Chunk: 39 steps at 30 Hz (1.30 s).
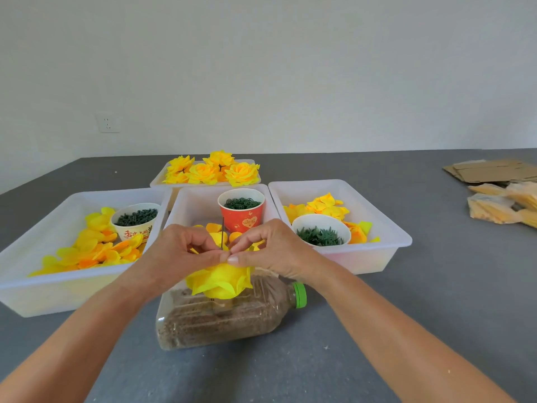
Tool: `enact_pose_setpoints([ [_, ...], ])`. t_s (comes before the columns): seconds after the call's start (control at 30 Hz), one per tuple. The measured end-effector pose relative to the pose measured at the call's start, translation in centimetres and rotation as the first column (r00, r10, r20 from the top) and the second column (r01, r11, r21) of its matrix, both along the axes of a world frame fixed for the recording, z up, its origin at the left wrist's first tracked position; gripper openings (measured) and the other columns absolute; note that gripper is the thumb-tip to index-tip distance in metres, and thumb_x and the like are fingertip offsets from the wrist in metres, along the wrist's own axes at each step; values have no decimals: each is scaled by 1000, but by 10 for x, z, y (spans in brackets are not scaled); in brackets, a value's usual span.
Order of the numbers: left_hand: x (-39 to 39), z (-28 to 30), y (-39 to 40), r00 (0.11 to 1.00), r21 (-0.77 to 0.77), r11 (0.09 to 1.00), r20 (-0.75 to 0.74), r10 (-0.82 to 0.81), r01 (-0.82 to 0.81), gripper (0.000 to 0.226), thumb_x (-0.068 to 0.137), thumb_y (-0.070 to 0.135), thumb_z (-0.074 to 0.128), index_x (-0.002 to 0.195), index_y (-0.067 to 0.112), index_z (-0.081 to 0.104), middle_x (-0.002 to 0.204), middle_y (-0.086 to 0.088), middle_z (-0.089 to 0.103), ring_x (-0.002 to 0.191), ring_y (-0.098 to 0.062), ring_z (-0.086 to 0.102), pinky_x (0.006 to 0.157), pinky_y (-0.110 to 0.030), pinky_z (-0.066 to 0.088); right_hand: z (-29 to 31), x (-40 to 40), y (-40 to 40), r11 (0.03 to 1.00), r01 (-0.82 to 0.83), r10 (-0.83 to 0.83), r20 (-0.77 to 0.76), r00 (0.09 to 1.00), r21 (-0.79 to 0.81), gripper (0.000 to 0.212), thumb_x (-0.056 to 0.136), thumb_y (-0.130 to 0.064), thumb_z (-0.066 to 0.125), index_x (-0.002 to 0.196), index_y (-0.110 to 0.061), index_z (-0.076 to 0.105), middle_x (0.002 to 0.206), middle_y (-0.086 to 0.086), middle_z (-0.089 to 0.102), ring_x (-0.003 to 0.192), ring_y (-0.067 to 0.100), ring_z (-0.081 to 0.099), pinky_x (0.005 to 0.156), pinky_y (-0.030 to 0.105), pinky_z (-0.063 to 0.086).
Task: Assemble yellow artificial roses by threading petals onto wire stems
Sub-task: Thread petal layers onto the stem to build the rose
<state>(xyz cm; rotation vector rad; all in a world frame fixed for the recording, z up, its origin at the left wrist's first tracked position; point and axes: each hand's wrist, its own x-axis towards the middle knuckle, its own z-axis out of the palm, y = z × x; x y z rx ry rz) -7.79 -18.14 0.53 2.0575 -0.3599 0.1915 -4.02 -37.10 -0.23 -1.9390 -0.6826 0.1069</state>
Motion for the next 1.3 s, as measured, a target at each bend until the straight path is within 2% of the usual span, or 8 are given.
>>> enact_pose_setpoints([
  [0.4,3,11,-3,994,-12,997,-73,-80,79,19,64,24,74,48,23,64,56,4,56,51,-1,46,51,-14,37,10,138,-74,778,533,-511,159,845,-333,18,83,-11,62,98,-6,71,103,9,69,94,25,64,77,31,52],
  [0.53,8,14,-4,991,-11,996,-99,-88,88,20,63,22,76,49,19,62,56,3,55,51,-6,46,50,-18,37,0,168,-67,686,526,-460,260,849,-503,29,81,-10,62,107,2,66,110,17,65,104,30,59,86,36,50],
  [0.67,11,12,-1,992,18,996,-87,-87,89,32,71,8,78,47,21,60,57,3,54,53,-6,46,52,-20,38,-2,185,-53,543,433,-377,252,891,-719,12,76,-12,67,79,-7,57,76,6,53,68,19,50,56,26,43],
  [0.77,11,11,0,992,36,994,-80,-99,102,35,72,7,78,47,24,60,58,4,55,55,-5,48,56,-21,40,-10,200,-44,459,325,-320,187,929,-827,55,75,-17,75,124,-6,53,115,9,61,93,23,58,78,30,51],
  [0.87,11,11,2,992,34,994,-78,-100,103,33,72,9,79,49,24,61,60,4,57,58,-8,50,60,-27,43,-18,210,-35,394,308,-269,212,940,-866,37,81,-4,61,117,-8,55,110,8,58,98,25,54,73,28,44],
  [0.97,11,10,4,992,35,994,-83,-96,99,32,73,10,78,50,25,61,62,5,56,60,-12,49,62,-31,43,-19,210,-29,400,374,-277,279,920,-836,9,80,-5,62,86,-7,57,75,0,46,82,22,45,68,25,36],
  [1.2,8,9,2,994,16,996,-66,-86,87,33,74,9,77,51,25,61,61,3,56,59,-13,49,61,-32,43,-18,202,-42,454,469,-428,276,861,-758,19,77,-4,61,63,-10,50,66,3,49,58,16,46,49,21,36],
  [1.3,8,8,1,995,8,997,-60,-82,83,33,73,8,77,50,25,60,60,5,56,59,-12,49,60,-32,43,-16,203,-45,557,371,-354,191,916,-743,31,76,-10,72,106,-9,64,99,5,60,83,20,57,67,23,45],
])
